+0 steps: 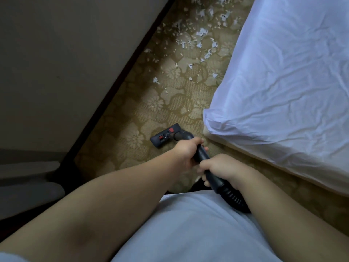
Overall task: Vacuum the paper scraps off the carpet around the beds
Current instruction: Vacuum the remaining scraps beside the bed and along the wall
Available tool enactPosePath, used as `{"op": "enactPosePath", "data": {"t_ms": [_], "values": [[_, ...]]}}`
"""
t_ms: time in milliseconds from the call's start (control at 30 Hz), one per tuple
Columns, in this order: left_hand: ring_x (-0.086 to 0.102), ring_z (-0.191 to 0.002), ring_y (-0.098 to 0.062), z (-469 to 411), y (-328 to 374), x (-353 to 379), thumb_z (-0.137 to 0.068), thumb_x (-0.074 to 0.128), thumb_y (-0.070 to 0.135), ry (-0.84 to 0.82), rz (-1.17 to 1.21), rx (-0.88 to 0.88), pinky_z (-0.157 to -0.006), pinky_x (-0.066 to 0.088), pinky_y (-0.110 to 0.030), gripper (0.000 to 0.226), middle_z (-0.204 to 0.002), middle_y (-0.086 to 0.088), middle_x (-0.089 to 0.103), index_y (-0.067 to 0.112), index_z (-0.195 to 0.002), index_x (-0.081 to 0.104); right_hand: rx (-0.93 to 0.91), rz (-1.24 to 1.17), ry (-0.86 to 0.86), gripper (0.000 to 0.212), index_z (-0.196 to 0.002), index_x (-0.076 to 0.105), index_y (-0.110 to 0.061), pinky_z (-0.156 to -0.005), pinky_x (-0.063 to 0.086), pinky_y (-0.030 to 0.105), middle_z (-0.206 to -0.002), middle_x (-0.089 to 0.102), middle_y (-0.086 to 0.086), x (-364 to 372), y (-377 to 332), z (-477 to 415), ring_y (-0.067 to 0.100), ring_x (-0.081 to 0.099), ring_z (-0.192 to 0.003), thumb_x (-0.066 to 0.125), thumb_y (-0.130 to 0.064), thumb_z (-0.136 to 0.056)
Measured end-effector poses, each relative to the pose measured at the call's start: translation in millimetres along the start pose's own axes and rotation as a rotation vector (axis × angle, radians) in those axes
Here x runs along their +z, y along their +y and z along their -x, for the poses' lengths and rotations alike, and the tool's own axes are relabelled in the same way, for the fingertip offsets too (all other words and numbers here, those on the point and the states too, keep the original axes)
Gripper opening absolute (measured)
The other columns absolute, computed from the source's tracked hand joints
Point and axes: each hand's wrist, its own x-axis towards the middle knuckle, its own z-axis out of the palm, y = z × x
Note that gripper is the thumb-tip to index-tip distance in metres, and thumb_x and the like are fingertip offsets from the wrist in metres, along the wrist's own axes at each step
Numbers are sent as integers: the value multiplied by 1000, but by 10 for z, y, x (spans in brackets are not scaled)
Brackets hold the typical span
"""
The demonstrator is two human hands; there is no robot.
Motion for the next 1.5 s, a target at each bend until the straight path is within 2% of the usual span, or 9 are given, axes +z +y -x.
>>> {"op": "enactPosePath", "data": {"t_ms": [167, 400, 567, 733, 900, 1133, 1200, 1300, 1500], "values": [[62, -62, -20, -291, 542, 276, -96, 62, 12, -22, -100, 48, -70, 54, -36, 9, -56, -4, 64, 5, -94, 57, -8, -59, 53, 22, -98, 72, 2, -59, 55, 33, -72, 73, 14, -245, -463, -215, 26, 71, -62, 72, -11, -81], [58, -59, -19, -751, 1431, 785, -97, 57, 9, -14, -82, 54, -60, 50, -32, 9, -68, -8, 59, 5, -90, 58, -13, -30, 82, 18, -92, 70, 3, -59, 54, 34, -69, 72, 16, -848, -1313, -651, 28, 68, -61, 70, -9, -79], [57, -62, -24, -861, 2194, 946, -96, 58, 7, 17, -77, 71, -69, 52, -37, 14, -66, -10, 60, 3, -84, 56, -31, -31, 40, 34, -110, 63, 6, -60, 60, 40, -69, 71, 16, -1126, -2075, -793, 31, 71, -63, 69, -7, -79], [59, -65, -24, -921, 2969, 745, -95, 58, 5, 58, -101, 72, -69, 53, -38, 8, -70, -11, 61, 3, -88, 56, -65, -28, 0, 22, -98, 70, 4, -68, 61, 40, -69, 73, 14, -1051, -2826, -932, 30, 71, -63, 71, -9, -80], [66, -68, -22, -1155, 3892, 416, -93, 61, 12, 125, -267, 104, -69, 56, -35, 11, -74, -9, 69, 2, -97, 63, -50, -171, 11, 27, -99, 71, 4, -70, 61, 40, -78, 74, 17, -761, -3666, -1253, 31, 72, -67, 73, -11, -77], [69, -64, -24, -1533, 5283, -65, -93, 64, 22, 121, -527, 50, -71, 60, -39, 25, -69, -6, 73, 3, -109, 65, -11, -353, 92, 18, -93, 73, 2, -60, 57, 33, -67, 71, 13, -221, -4938, -1696, 29, 70, -62, 74, -11, -80], [69, -59, -24, -1571, 5658, -78, -92, 65, 23, 115, -593, 62, -61, 59, -36, 30, -73, -9, 72, 1, -112, 65, -12, -410, 95, 10, -86, 71, -1, -52, 51, 25, -57, 68, 8, -143, -5276, -1749, 23, 67, -54, 73, -11, -82], [70, -67, -31, -1732, 6197, -62, -79, 71, 33, 119, -735, 136, -68, 62, -45, 49, -84, -15, 73, -2, -113, 66, -36, -513, 76, 8, -83, 67, -2, -42, 44, 18, -50, 63, 4, -117, -5790, -1839, 17, 59, -39, 69, -8, -88], [64, -56, -24, -1755, 7143, 163, -89, 68, 27, 33, -927, 212, -60, 56, -33, 31, -67, -7, 68, 1, -104, 64, -122, -845, 89, 4, -90, 68, -1, -53, 55, 26, -69, 65, 11, -114, -6620, -2005, 23, 64, -58, 68, -3, -88]]}}
